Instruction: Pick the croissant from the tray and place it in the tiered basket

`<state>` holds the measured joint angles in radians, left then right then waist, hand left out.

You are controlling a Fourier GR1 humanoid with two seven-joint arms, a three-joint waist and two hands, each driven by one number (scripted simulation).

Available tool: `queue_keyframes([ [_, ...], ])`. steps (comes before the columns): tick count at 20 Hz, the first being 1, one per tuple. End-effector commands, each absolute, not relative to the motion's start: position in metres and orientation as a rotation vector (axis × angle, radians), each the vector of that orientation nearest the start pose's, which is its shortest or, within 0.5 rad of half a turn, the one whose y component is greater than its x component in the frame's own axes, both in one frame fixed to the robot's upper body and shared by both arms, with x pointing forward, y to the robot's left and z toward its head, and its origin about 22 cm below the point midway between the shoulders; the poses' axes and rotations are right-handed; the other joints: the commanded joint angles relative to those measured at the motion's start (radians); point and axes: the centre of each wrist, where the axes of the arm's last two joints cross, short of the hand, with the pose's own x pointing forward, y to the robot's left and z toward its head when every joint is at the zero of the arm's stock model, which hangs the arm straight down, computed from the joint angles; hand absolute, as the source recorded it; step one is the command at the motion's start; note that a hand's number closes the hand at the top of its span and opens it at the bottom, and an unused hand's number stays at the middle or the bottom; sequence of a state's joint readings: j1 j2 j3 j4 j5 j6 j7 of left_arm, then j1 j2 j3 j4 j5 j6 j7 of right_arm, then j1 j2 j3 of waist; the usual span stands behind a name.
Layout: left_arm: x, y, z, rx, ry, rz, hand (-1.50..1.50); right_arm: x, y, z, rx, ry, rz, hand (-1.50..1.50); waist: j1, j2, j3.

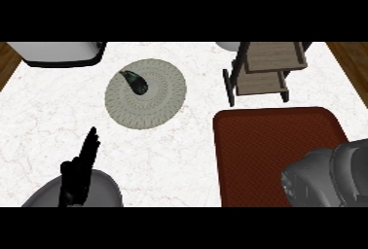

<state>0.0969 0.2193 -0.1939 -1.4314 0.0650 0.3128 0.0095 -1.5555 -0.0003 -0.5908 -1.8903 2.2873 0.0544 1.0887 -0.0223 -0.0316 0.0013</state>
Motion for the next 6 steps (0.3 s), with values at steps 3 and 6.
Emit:
queue_keyframes([
  [3,0.205,0.247,-0.057,0.271,-1.266,-0.005,0.00,0.148,-0.159,0.450,-1.585,-1.029,-1.242,-1.50,-0.005,-0.004,-0.006],
  [6,0.197,0.252,-0.060,0.289,-1.243,-0.003,0.00,0.116,-0.155,0.444,-1.557,-1.049,-1.216,-1.50,-0.010,-0.009,-0.005],
])
